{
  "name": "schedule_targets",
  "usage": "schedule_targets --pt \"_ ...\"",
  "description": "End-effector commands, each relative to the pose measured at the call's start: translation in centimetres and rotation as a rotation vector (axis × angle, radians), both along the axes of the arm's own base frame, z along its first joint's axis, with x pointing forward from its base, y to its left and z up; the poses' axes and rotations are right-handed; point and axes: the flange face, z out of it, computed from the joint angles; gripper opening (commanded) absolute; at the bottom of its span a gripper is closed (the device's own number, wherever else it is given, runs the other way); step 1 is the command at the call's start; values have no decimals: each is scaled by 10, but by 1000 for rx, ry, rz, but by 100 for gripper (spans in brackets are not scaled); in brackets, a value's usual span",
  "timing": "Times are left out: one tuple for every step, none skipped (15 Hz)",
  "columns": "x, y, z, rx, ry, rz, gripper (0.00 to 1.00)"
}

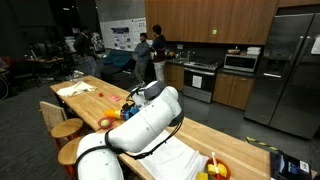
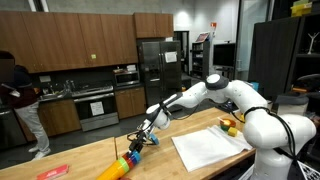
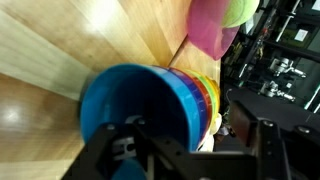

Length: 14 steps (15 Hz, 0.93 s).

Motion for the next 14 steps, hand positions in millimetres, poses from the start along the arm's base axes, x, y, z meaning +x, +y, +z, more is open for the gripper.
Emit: schedule_targets --pt "8 3 -2 25 -8 22 44" --pt "9 2 -2 30 -14 23 37" --pt "12 0 -2 33 -21 18 30" --pt "12 -1 -1 40 -23 18 21" --pt "12 -3 0 53 -24 19 16" --pt "15 -5 0 61 -31 16 15" --pt "15 -7 0 74 -36 11 14" --pt "15 -9 2 89 -41 5 12" --pt "15 -13 3 100 -50 -1 10" --pt "16 -17 5 111 -58 -12 8" --pt "17 -22 7 120 -68 -23 8" --pt "17 -29 11 127 -81 -40 5" --pt "19 -35 14 136 -91 -58 4" --pt "18 -44 17 143 -104 -81 1"
